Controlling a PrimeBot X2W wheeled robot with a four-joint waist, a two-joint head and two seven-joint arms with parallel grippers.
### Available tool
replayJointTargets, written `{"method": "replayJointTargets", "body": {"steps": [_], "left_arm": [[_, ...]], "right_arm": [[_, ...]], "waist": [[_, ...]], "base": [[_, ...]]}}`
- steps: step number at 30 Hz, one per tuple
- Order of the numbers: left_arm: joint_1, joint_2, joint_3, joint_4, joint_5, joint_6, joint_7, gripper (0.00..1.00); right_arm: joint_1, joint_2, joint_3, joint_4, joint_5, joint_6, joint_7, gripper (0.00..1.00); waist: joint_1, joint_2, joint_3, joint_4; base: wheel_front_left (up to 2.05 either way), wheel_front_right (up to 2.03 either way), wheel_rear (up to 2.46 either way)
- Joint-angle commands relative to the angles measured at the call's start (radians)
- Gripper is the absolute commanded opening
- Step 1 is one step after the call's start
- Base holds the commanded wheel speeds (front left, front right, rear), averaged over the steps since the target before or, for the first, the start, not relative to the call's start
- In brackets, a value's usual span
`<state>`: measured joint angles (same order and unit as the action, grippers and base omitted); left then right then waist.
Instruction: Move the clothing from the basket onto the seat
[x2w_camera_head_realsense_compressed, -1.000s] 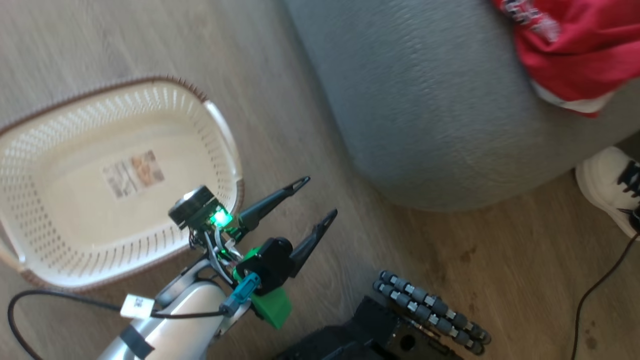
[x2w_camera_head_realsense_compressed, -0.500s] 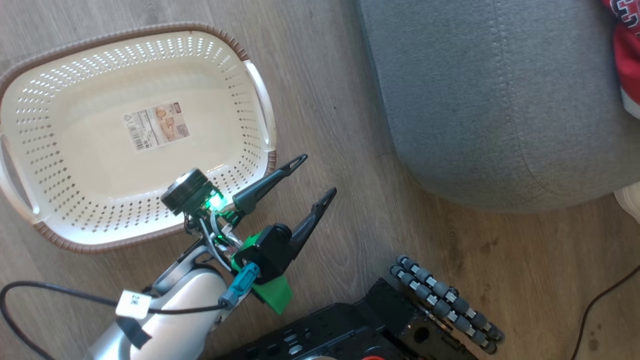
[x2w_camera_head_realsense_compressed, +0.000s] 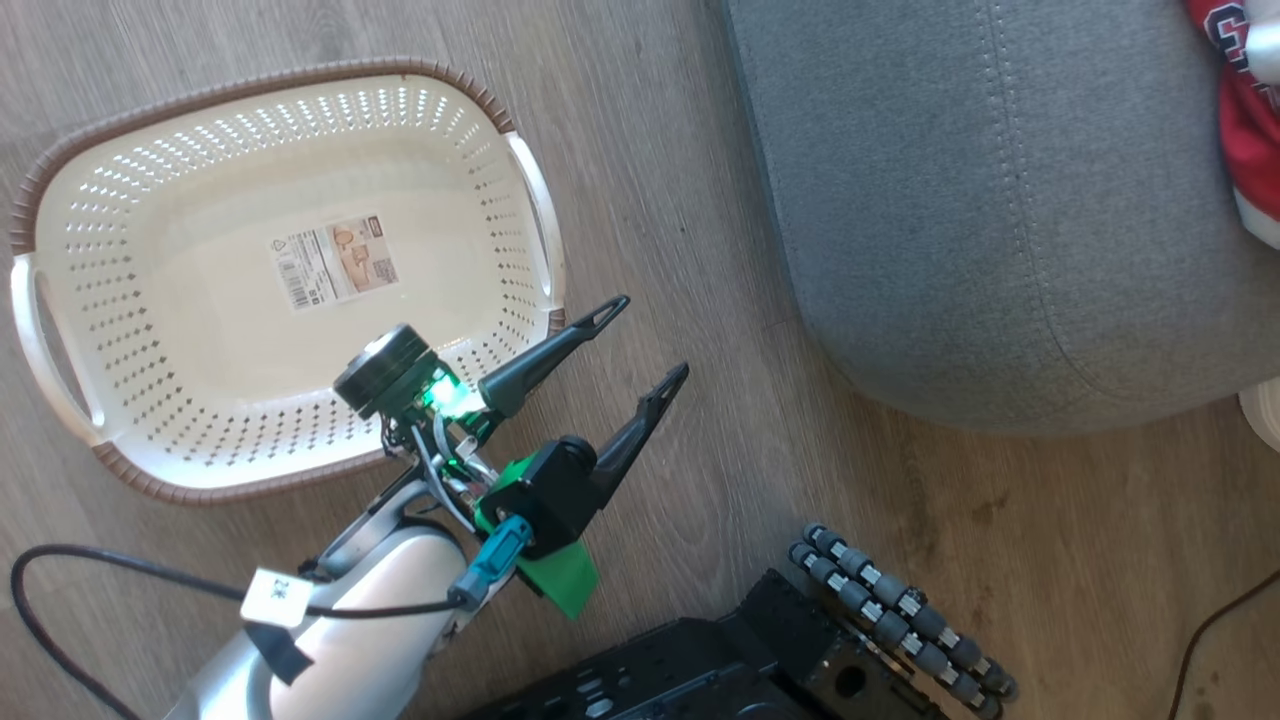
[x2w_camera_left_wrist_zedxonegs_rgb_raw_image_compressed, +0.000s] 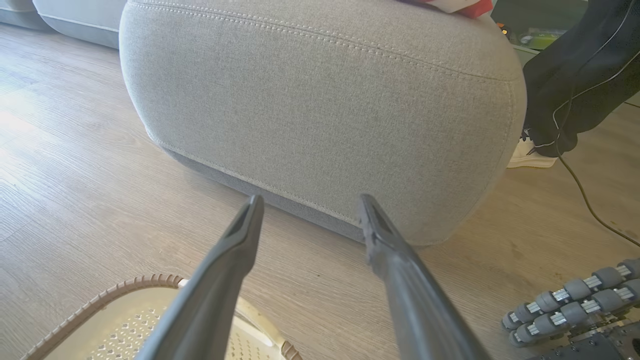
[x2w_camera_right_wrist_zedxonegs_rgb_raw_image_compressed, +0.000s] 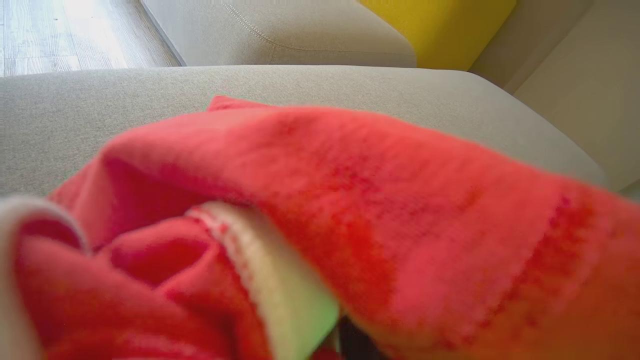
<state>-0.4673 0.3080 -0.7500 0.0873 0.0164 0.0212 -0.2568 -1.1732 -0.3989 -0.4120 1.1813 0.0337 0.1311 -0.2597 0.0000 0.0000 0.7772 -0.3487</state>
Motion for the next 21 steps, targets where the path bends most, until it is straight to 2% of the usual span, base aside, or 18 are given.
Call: {"method": "replayJointTargets", "body": {"steps": [1,6,13,17,21], "left_arm": [[0.007,-0.005,0.005,-0.023,-0.010,0.005,-0.005,1.00],[0.007,-0.027,-0.012,-0.017,-0.020,0.006,-0.005,1.00],[0.024,-0.075,-0.036,0.010,-0.039,-0.001,-0.005,1.00],[0.045,-0.101,-0.021,0.014,-0.062,0.004,-0.005,1.00],[0.073,-0.141,0.025,0.014,-0.091,0.003,-0.005,1.00]], "right_arm": [[-0.002,-0.040,0.010,-0.022,-0.013,0.000,-0.002,1.00],[0.011,-0.047,0.032,-0.008,-0.026,0.000,-0.002,1.00],[0.043,-0.094,0.072,0.062,-0.042,0.000,0.004,1.00],[0.056,-0.096,0.098,0.083,-0.030,0.000,0.045,1.00],[0.085,-0.128,0.150,0.095,-0.015,0.000,0.098,1.00]], "waist": [[0.0000,0.0000,-0.008,0.000],[0.0000,0.0000,-0.057,0.003],[0.0000,0.0000,-0.178,0.023],[0.0000,0.0000,-0.237,0.026],[0.0000,0.0000,-0.311,0.035]], "base": [[0.00,0.00,0.00],[0.00,0.00,0.00],[0.00,0.00,0.00],[0.00,0.00,0.00],[0.00,0.00,0.00]]}}
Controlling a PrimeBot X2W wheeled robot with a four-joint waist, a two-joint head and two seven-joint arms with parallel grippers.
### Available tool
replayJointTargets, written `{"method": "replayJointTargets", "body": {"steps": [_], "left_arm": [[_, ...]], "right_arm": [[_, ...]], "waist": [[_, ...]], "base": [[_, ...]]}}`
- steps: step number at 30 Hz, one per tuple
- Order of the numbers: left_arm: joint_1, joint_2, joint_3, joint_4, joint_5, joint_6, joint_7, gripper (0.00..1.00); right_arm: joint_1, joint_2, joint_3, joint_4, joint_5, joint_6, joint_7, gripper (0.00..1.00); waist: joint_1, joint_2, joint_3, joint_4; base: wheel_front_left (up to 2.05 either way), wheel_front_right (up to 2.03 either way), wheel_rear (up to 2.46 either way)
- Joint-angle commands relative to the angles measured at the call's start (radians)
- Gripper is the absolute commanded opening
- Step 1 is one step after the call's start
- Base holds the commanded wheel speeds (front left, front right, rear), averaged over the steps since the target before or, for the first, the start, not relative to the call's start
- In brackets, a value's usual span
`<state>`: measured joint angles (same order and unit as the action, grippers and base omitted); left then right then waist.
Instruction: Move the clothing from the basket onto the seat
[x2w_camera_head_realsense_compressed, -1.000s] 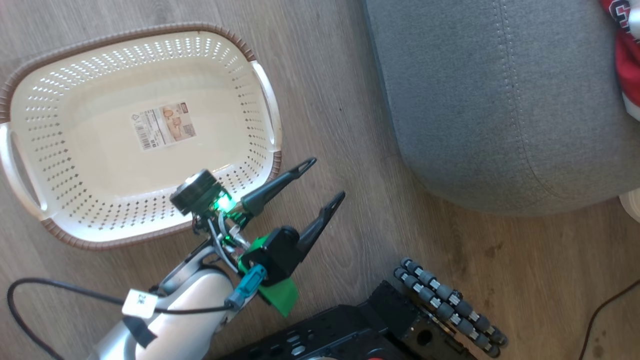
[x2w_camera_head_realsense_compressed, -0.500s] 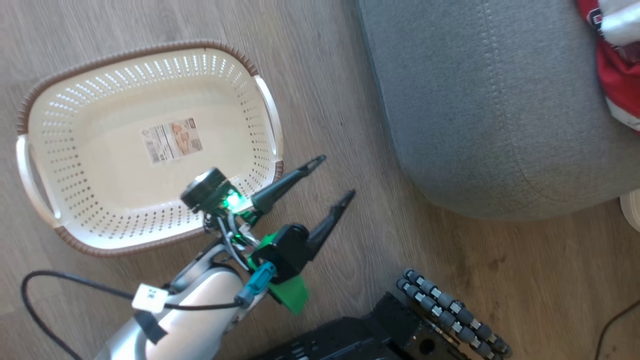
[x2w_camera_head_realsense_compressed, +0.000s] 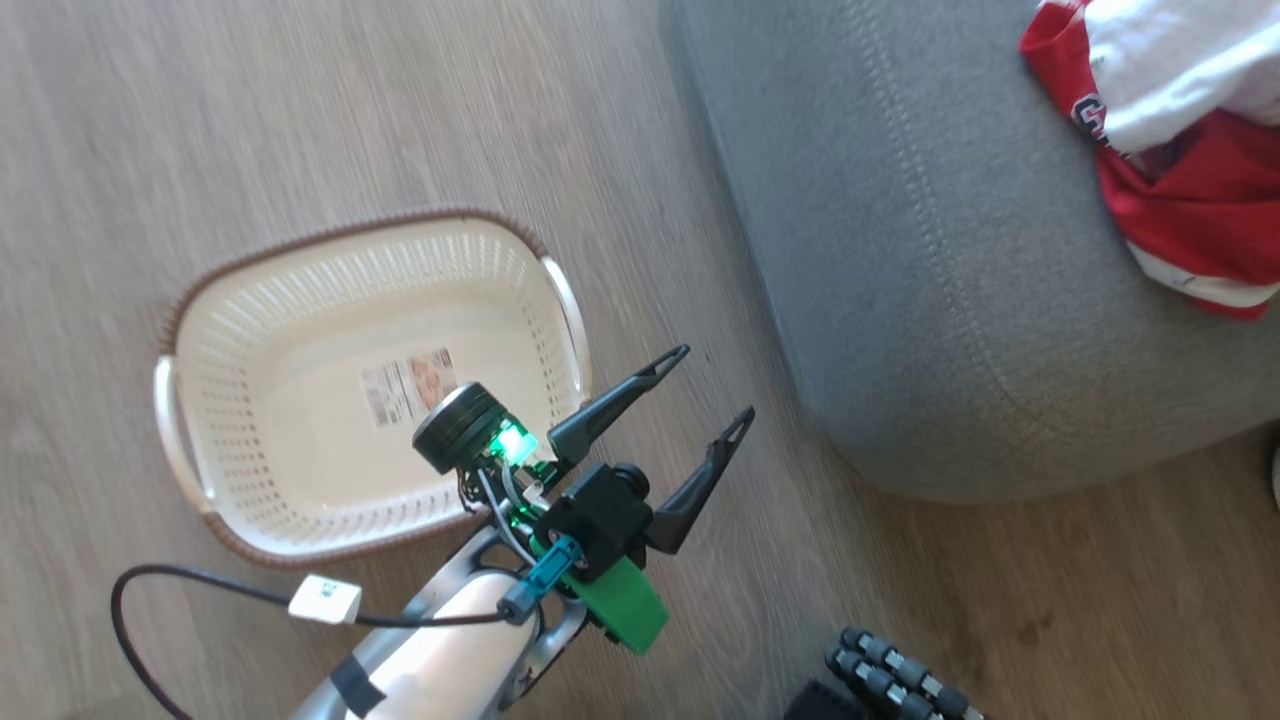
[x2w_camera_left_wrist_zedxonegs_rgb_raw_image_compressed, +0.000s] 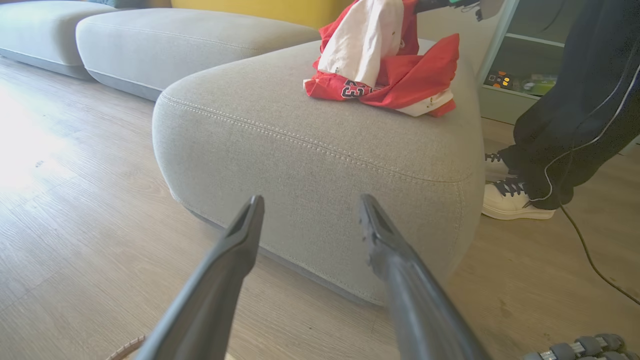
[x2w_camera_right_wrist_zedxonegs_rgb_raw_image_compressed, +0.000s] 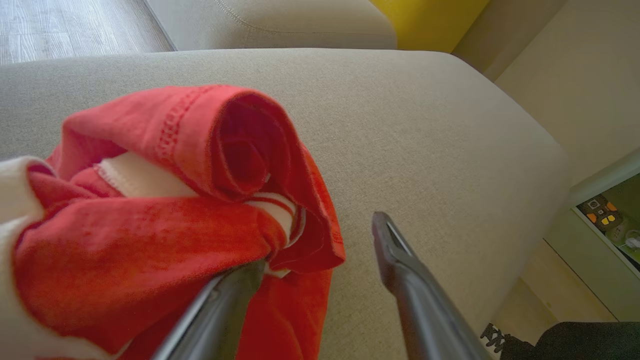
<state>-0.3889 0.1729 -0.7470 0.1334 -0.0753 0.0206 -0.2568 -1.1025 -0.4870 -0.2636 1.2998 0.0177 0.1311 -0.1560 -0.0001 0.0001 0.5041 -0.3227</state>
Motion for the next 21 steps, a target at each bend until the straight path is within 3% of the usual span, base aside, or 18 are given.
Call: {"method": "replayJointTargets", "body": {"steps": [1,15,20,21], "left_arm": [[0.000,-0.013,0.030,-0.032,0.000,0.001,-0.005,1.00],[0.101,-0.093,0.142,-0.053,0.009,-0.029,-0.005,1.00],[0.130,-0.106,0.179,-0.059,0.011,-0.032,-0.005,1.00],[0.141,-0.110,0.194,-0.063,0.011,-0.033,-0.005,1.00]], "right_arm": [[0.019,-0.048,0.014,-0.022,0.006,0.000,0.003,1.00],[0.076,-0.108,0.228,-0.091,0.152,0.000,-0.027,1.00],[0.138,-0.126,0.306,-0.193,0.255,0.000,-0.066,1.00],[0.172,-0.136,0.339,-0.258,0.300,0.000,-0.084,1.00]], "waist": [[0.0001,-0.0001,-0.055,0.011],[0.0001,-0.0001,-0.259,0.037],[0.0001,-0.0001,-0.303,0.053],[0.0001,-0.0001,-0.317,0.063]], "base": [[0.00,0.00,0.00],[0.00,0.00,0.00],[0.00,0.00,0.00],[0.00,0.00,0.00]]}}
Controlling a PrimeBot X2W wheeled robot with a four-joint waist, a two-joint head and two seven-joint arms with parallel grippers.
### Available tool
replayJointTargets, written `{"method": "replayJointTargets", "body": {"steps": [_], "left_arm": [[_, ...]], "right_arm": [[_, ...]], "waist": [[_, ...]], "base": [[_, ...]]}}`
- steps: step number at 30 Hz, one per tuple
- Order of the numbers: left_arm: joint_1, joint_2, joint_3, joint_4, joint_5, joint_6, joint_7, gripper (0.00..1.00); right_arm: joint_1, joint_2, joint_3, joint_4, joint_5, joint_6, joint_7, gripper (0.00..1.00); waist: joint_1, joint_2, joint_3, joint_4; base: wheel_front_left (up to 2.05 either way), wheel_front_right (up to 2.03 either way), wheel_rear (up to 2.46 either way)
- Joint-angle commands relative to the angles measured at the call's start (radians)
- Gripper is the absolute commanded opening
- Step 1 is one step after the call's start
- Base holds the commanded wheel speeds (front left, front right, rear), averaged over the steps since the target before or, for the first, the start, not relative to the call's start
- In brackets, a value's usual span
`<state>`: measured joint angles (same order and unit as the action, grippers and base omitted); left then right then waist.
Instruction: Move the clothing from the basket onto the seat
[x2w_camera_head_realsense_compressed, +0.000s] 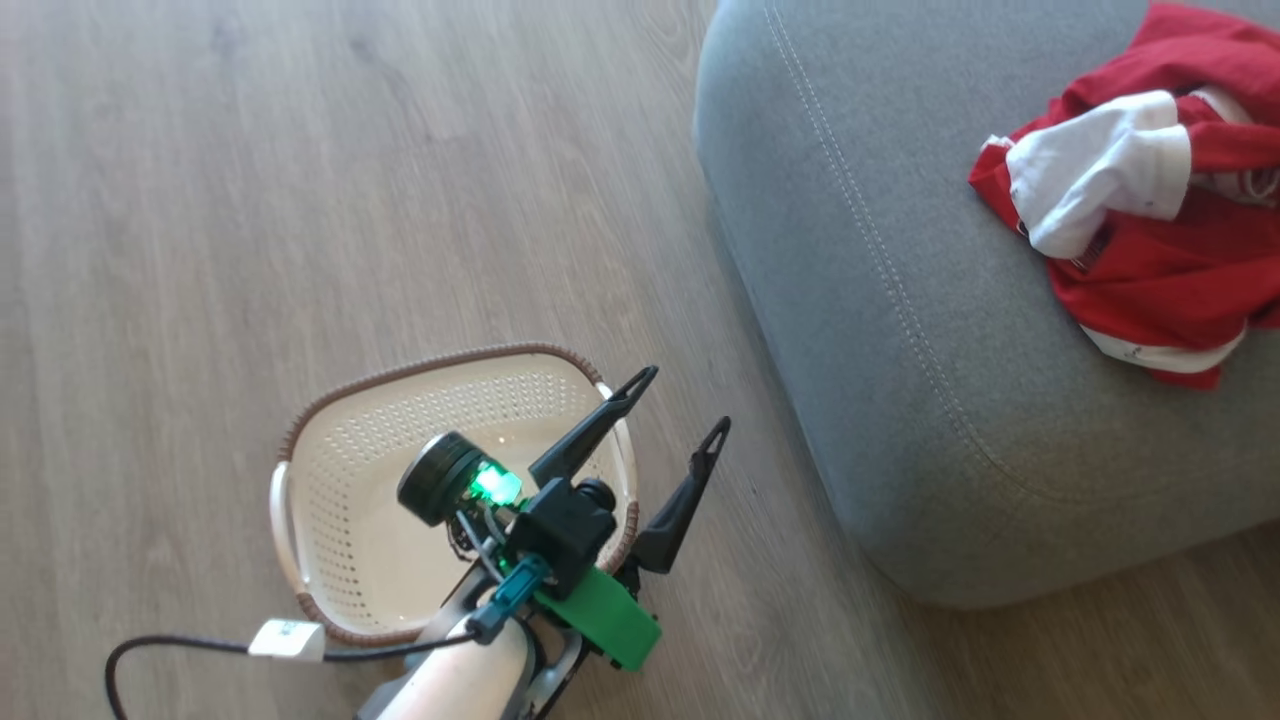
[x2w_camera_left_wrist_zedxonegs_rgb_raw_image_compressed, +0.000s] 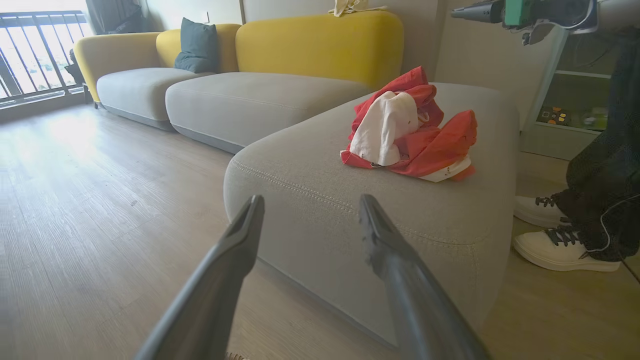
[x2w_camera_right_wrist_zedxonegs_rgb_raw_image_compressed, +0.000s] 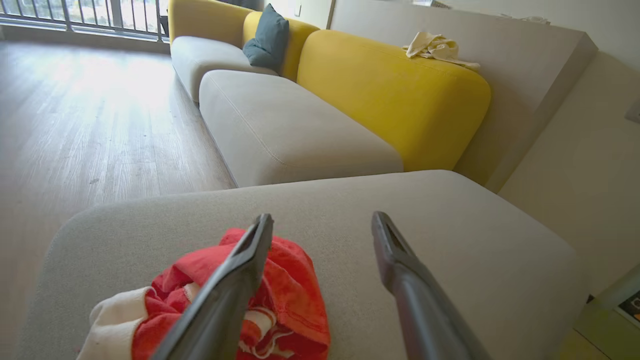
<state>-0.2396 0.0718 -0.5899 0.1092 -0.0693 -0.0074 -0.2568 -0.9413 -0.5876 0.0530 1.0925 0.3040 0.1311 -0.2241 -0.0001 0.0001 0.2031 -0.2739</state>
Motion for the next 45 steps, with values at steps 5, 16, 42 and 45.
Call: {"method": "replayJointTargets", "body": {"steps": [5,16,42,45], "left_arm": [[0.010,-0.015,0.097,-0.050,-0.005,-0.001,-0.005,1.00],[0.045,-0.021,0.266,-0.084,-0.044,0.060,-0.005,1.00],[0.184,-0.022,0.356,-0.057,-0.049,0.253,-0.005,1.00],[0.187,-0.022,0.356,-0.030,-0.078,0.241,-0.005,1.00]], "right_arm": [[0.119,-0.069,0.084,-0.268,0.103,0.000,-0.036,1.00],[0.419,-0.014,0.038,-0.882,0.106,0.000,-0.038,1.00],[0.844,0.345,-0.039,-1.058,-0.060,0.000,-0.038,1.00],[0.866,0.368,-0.044,-1.043,-0.061,0.000,-0.038,1.00]], "waist": [[0.0001,-0.0001,-0.041,0.046],[0.0001,-0.0001,-0.084,0.149],[0.0001,-0.0001,-0.139,0.358],[0.0001,-0.0001,-0.135,0.361]], "base": [[0.00,0.00,0.00],[0.00,0.00,0.00],[0.00,0.00,0.00],[0.00,0.00,0.00]]}}
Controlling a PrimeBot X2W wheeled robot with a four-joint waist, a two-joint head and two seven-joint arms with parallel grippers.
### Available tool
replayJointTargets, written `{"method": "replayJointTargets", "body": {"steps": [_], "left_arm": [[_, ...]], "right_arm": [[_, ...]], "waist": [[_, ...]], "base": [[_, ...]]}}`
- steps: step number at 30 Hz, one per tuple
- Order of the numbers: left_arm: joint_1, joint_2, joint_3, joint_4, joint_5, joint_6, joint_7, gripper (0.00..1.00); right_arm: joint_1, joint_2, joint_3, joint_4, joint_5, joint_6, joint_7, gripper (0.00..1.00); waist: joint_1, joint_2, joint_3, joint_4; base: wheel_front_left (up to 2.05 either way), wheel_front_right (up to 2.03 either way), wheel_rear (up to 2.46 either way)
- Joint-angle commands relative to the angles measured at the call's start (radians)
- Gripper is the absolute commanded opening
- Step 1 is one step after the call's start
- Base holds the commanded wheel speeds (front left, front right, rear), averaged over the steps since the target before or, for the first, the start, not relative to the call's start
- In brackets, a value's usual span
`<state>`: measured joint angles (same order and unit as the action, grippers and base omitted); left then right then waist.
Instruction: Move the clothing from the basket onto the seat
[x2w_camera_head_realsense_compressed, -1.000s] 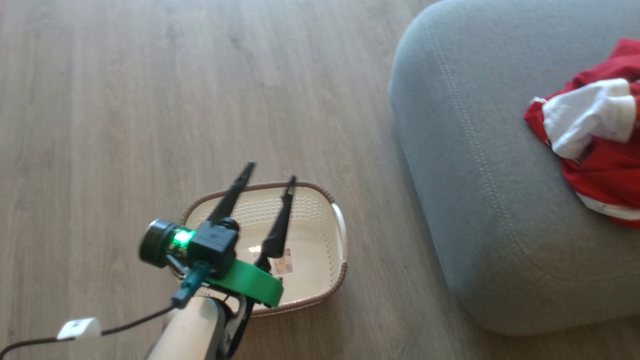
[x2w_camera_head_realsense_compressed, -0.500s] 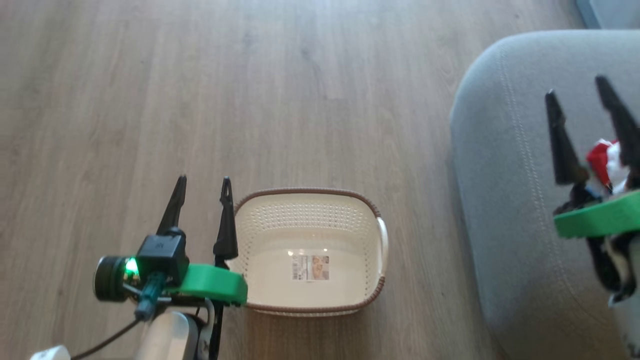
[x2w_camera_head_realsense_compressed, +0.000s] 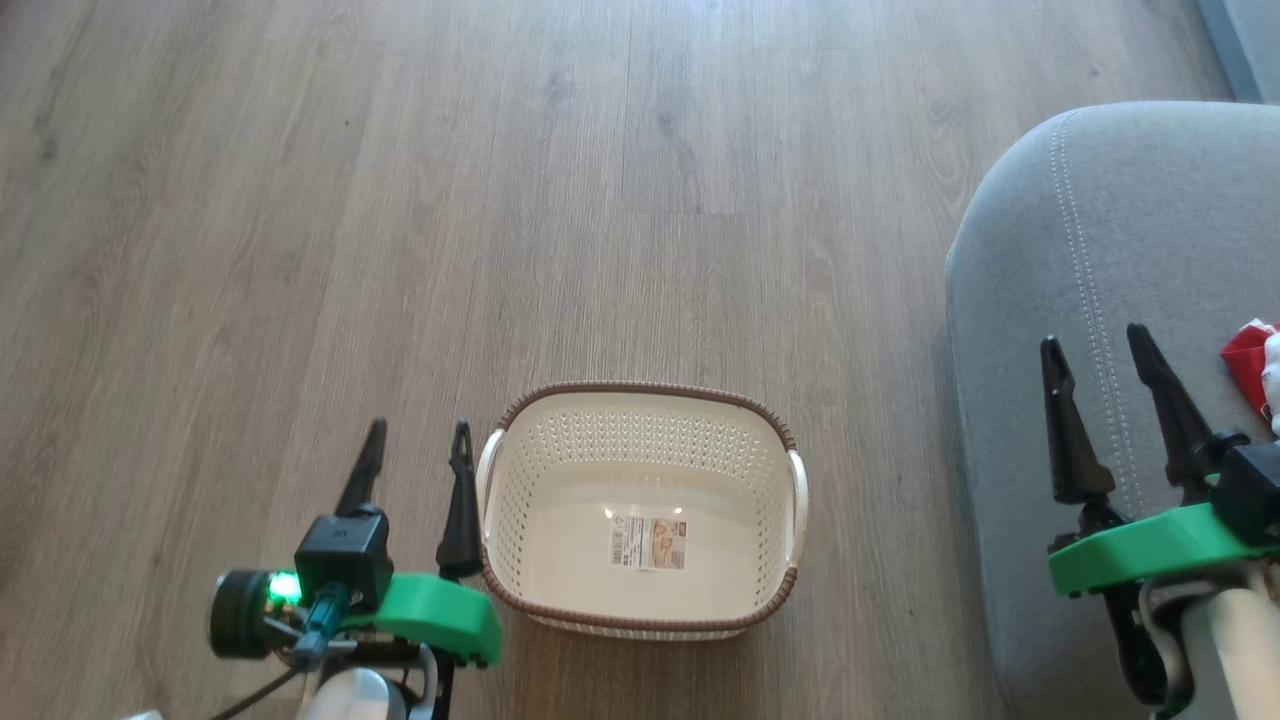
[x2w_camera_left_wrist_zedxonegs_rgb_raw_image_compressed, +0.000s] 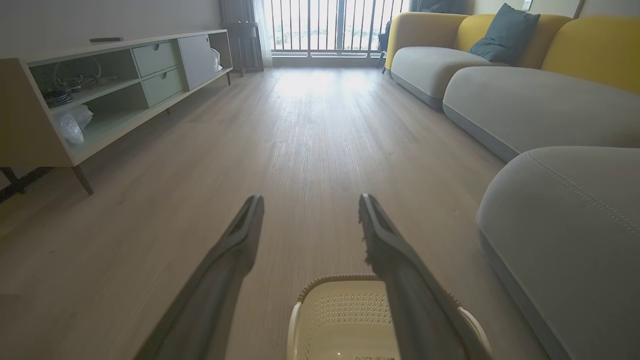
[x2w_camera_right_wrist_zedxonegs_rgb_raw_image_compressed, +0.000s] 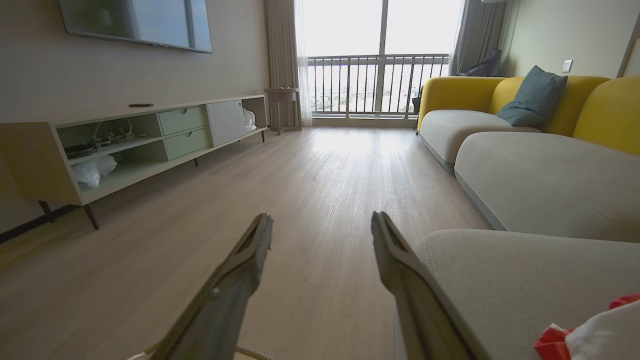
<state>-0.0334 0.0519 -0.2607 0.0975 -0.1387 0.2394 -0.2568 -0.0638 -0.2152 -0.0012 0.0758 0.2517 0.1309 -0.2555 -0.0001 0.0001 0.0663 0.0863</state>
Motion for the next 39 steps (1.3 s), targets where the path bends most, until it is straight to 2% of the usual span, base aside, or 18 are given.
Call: {"method": "replayJointTargets", "body": {"steps": [1,5,11,14,39], "left_arm": [[-0.017,-0.002,0.026,0.001,-0.024,-0.019,-0.005,1.00],[-0.026,-0.002,0.039,0.033,-0.013,-0.031,-0.005,1.00],[-0.033,-0.002,0.050,0.029,0.018,0.018,-0.005,1.00],[-0.033,-0.002,0.052,0.015,0.021,0.026,-0.005,1.00],[-0.007,-0.002,0.086,0.003,-0.043,-0.075,-0.005,1.00]], "right_arm": [[-0.006,0.001,0.010,-0.021,-0.008,0.000,-0.006,1.00],[0.007,0.014,0.025,0.003,0.015,0.000,-0.006,1.00],[0.009,0.013,0.039,0.014,0.025,0.000,-0.006,1.00],[0.006,0.016,0.039,0.015,0.026,0.000,-0.006,1.00],[0.002,0.009,0.084,0.036,0.047,0.000,-0.006,1.00]], "waist": [[0.0001,-0.0001,0.002,0.001],[0.0001,-0.0001,0.007,0.003],[0.0001,-0.0001,0.018,0.003],[0.0001,-0.0001,0.021,0.003],[0.0001,-0.0001,0.001,0.001]], "base": [[0.00,0.00,0.00],[0.00,0.00,0.00],[0.00,0.00,0.00],[0.00,0.00,0.00],[0.00,0.00,0.00]]}}
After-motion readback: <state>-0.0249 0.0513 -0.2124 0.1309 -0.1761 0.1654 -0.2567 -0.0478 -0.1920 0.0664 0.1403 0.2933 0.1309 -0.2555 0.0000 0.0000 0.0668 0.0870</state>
